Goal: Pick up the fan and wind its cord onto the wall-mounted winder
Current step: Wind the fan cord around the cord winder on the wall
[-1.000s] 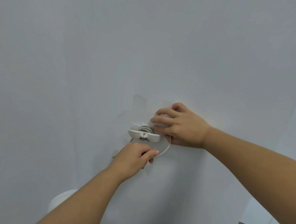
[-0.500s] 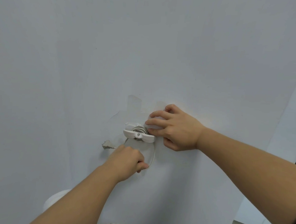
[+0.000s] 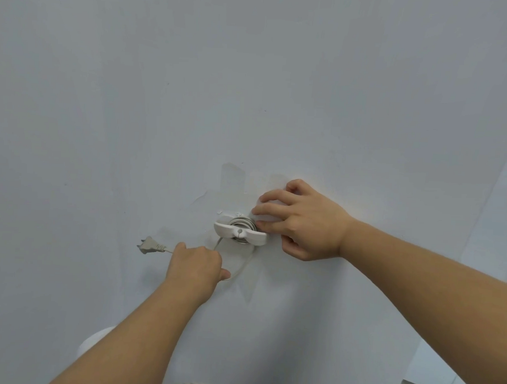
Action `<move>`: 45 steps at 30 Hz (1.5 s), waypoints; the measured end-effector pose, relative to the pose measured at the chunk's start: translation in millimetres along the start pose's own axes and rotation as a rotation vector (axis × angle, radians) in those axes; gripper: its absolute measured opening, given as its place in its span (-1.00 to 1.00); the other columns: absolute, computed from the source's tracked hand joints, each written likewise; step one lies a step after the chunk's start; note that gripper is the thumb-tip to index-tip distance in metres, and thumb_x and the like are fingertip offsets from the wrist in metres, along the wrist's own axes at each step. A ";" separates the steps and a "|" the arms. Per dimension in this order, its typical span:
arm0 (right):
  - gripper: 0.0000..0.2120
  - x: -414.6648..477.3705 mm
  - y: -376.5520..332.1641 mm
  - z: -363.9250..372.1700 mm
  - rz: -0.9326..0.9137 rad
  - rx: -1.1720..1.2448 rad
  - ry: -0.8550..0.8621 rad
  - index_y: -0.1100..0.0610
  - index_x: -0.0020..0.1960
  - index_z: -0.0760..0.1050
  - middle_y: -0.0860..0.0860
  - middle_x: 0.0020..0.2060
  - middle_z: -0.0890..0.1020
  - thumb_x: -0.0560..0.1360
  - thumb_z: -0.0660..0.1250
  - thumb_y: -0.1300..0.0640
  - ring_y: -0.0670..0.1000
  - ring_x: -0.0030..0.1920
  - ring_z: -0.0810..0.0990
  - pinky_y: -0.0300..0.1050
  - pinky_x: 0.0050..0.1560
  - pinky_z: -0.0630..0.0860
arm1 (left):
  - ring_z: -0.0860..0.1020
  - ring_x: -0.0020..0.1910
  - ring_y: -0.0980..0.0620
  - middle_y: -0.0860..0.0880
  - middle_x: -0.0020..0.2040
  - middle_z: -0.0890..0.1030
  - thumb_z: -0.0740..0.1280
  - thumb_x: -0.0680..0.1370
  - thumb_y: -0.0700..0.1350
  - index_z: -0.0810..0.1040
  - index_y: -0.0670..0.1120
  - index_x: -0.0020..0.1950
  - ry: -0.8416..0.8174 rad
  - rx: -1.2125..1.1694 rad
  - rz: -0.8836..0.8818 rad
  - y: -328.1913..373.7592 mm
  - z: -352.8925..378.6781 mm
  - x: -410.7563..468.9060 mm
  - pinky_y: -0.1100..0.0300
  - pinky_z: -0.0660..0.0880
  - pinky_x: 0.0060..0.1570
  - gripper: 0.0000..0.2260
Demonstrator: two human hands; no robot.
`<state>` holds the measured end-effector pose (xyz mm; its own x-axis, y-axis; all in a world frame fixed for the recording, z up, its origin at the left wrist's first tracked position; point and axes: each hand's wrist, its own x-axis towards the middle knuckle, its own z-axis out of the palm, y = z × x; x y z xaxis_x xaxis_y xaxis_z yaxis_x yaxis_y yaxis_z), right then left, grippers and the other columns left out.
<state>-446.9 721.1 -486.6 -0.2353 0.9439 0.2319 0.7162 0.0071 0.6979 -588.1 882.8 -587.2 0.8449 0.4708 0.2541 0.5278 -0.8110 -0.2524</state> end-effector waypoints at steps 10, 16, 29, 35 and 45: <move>-0.49 1.1 -0.7 -0.2 0.020 0.007 0.021 -0.03 0.32 0.45 -0.09 0.18 0.57 0.37 0.17 0.09 0.04 0.26 0.47 0.03 0.15 0.30 | 0.58 -0.01 -0.02 -0.01 -0.14 0.56 0.07 0.64 0.13 0.36 -0.02 -0.18 -0.056 -0.052 -0.066 -1.2 7.5 -0.4 0.10 0.26 0.06 -0.69; -0.50 1.5 -0.4 0.6 0.014 0.002 0.031 -0.02 0.31 0.48 -0.08 0.17 0.58 0.38 0.20 0.10 0.05 0.25 0.48 0.03 0.13 0.31 | 0.58 0.00 -0.10 -0.09 0.01 0.60 0.03 0.63 0.15 0.53 -0.12 -0.01 -0.170 -0.377 -0.168 -3.0 10.4 -3.0 0.13 0.40 -0.14 -0.58; -0.51 1.9 0.3 1.8 0.018 -0.015 0.006 -0.03 0.31 0.49 -0.08 0.18 0.58 0.39 0.18 0.07 0.05 0.26 0.48 0.03 0.15 0.32 | 0.49 -0.40 0.13 0.05 -0.27 0.68 0.27 0.58 0.06 0.65 -0.04 0.01 -0.459 -1.340 0.130 8.3 -2.6 -10.1 0.28 0.43 -0.26 -0.77; -0.52 1.5 0.7 1.8 0.015 -0.017 0.015 -0.02 0.31 0.49 -0.08 0.17 0.58 0.39 0.17 0.07 0.05 0.26 0.48 0.03 0.15 0.31 | 0.49 -0.48 0.08 -0.01 -0.36 0.62 0.22 0.61 -0.11 0.60 -0.10 -0.13 -0.254 -1.448 0.071 24.0 -5.7 -3.7 0.24 0.47 -0.35 -0.79; -0.50 1.4 -0.4 1.5 0.015 -0.021 0.002 -0.05 0.34 0.45 -0.09 0.18 0.57 0.40 0.16 0.07 0.05 0.26 0.46 0.04 0.15 0.31 | 0.42 -0.27 0.01 0.05 -0.28 0.47 0.14 0.61 -0.03 0.48 -0.02 -0.22 -0.096 -0.591 0.116 19.4 -6.4 4.9 0.15 0.33 -0.26 -0.76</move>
<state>-446.5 722.9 -487.6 -0.2260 0.9430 0.2441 0.7056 -0.0143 0.7084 -574.3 867.1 -584.9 0.9125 0.3747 0.1639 0.3173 -0.9015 0.2942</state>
